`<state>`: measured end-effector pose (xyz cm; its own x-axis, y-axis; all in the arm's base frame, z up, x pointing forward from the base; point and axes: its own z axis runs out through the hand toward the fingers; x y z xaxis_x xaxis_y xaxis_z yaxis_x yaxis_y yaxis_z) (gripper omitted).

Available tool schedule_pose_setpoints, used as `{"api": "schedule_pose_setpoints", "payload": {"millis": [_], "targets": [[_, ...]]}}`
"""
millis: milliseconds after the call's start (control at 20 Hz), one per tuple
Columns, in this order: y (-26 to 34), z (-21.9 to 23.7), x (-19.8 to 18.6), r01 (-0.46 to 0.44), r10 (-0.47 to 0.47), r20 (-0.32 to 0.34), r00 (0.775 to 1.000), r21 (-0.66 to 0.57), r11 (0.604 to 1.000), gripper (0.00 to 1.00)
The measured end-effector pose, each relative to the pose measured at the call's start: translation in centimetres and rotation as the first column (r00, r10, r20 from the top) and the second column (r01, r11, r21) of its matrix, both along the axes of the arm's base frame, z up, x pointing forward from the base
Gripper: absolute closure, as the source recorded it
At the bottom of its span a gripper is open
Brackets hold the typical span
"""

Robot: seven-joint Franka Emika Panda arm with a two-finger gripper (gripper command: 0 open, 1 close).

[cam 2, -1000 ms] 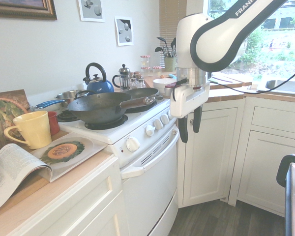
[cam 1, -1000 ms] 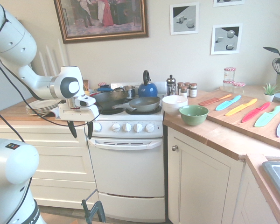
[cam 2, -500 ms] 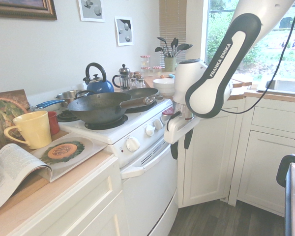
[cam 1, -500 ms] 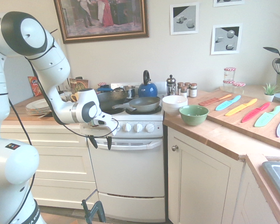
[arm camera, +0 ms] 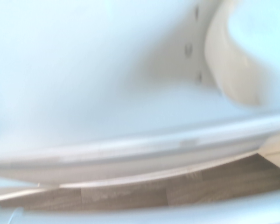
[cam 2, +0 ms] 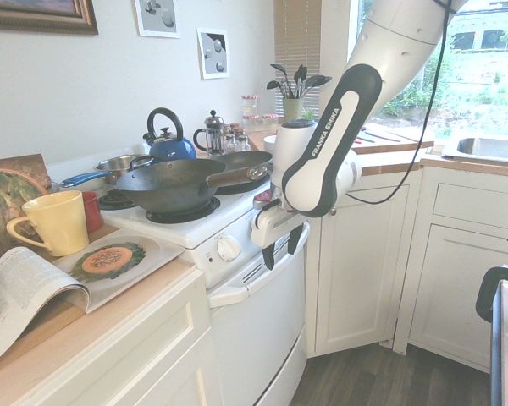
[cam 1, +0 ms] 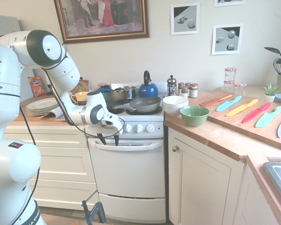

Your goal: Open the oven

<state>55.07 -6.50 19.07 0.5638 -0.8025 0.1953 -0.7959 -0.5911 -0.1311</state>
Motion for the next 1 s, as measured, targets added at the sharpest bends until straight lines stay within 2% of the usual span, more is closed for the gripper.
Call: {"api": "schedule_pose_setpoints", "payload": {"millis": [350,500,650,750,900,1000], "targets": [[-0.3,-2.4,1.7,-0.036,0.036,0.036,0.999,-0.006,0.999,0.0],[-0.1,-4.1,1.6,-0.073,0.074,0.048,0.996,-0.018,0.997,0.0],[0.1,-4.9,0.7,-0.071,0.072,0.066,0.995,-0.015,0.997,0.0],[0.3,-5.8,-1.1,-0.069,0.069,0.056,0.996,-0.01,0.998,0.0],[0.3,-8.6,-6.1,-0.056,0.056,-0.03,0.998,0.01,0.998,0.0],[0.0,-10.0,-9.4,-0.042,0.043,-0.063,0.997,0.016,0.999,0.0]]}}
